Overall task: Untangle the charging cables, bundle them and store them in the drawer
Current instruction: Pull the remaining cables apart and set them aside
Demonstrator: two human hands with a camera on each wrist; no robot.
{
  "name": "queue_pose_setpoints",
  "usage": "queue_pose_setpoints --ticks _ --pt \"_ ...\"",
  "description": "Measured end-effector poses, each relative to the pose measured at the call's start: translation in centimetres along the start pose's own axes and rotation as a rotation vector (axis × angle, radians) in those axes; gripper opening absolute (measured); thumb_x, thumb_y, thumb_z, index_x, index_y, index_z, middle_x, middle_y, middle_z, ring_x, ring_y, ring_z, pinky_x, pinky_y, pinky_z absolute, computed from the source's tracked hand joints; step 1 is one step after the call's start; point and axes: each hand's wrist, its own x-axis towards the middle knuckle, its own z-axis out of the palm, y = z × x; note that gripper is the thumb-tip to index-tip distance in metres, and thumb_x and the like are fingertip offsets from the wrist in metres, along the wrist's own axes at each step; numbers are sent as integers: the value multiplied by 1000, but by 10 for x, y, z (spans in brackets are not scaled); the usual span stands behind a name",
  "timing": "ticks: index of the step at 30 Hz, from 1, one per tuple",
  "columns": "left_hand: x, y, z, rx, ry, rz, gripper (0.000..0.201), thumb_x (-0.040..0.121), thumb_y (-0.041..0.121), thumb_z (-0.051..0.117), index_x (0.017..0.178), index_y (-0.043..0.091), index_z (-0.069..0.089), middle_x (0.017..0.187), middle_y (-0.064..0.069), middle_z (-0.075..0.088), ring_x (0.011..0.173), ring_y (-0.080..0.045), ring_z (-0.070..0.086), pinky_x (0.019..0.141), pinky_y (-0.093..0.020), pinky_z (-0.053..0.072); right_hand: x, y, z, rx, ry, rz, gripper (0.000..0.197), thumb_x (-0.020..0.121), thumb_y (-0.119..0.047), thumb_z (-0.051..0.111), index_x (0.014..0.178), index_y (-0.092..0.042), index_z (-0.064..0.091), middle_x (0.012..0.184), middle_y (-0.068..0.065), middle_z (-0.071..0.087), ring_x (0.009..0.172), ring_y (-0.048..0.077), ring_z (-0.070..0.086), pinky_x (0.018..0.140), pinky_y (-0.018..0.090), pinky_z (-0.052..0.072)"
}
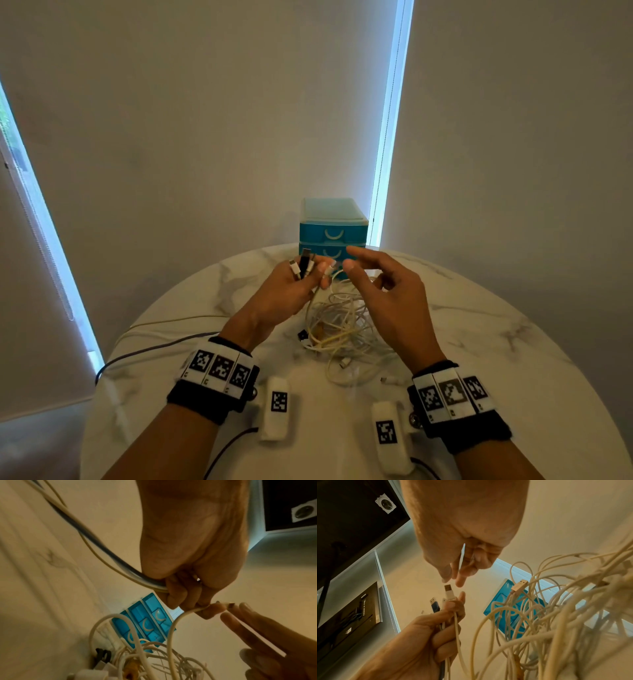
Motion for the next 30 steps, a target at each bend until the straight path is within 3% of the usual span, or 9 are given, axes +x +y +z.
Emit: queue_pose_setpoints --ticks 5,10,18,21,23,25,27,28,30 --pt "-3 8 11 83 -85 -41 29 114 30 50 116 7 67 73 4 63 47 5 53 47 -7 37 0 4 2 -38 -87 -5 19 99 -39 75 115 -31 82 110 -15 79 102 4 71 84 16 55" --pt "-2 8 6 -75 -162 -217 14 109 15 54 118 13 65 76 -6 66 42 -7 37 42 -20 25 4 9 -2 -31 -96 33 19 97 -34 77 113 -24 82 103 -13 81 96 8 76 85 31 66" --pt "-8 9 4 -142 -383 -370 13 77 9 56 89 6 54 64 0 52 45 -9 37 44 -19 28 2 5 -4 62 -234 73 20 92 -28 83 110 -20 83 102 -5 83 96 17 80 92 45 66" --pt "-10 10 5 -33 -445 -356 19 80 10 60 72 25 68 63 0 44 48 -10 33 48 -23 26 1 2 -2 69 -304 62 21 93 -26 83 113 -21 84 105 -6 83 102 15 79 93 41 66" --pt "-12 13 6 18 -482 -324 26 87 2 64 84 26 74 64 -4 41 51 -14 31 48 -27 24 1 0 -1 80 -346 67 22 92 -23 84 114 -21 84 106 -8 83 104 12 78 96 34 64" --pt "-12 15 7 72 -501 -283 30 94 -7 64 119 10 70 69 -15 44 54 -18 35 45 -25 29 1 -1 -1 84 -368 70 21 91 -21 85 112 -22 84 105 -10 83 104 10 77 96 29 62" --pt "-11 14 8 136 -525 -229 50 97 -6 67 142 13 61 79 -25 54 59 -23 44 46 -22 35 1 -2 -2 72 -383 76 20 91 -20 85 110 -22 83 103 -9 82 102 11 78 95 30 63" --pt "-9 12 9 149 -531 -198 52 97 -6 68 145 14 60 80 -25 59 60 -21 50 48 -21 38 1 -3 -3 70 -393 84 19 91 -20 86 110 -21 82 102 -8 83 101 11 78 95 32 63" --pt "-9 13 8 158 -546 -174 43 98 -9 67 138 4 61 65 3 64 51 -4 52 47 -14 39 0 -5 -4 80 -424 83 19 91 -19 86 110 -19 80 103 -7 83 101 12 78 97 33 63"
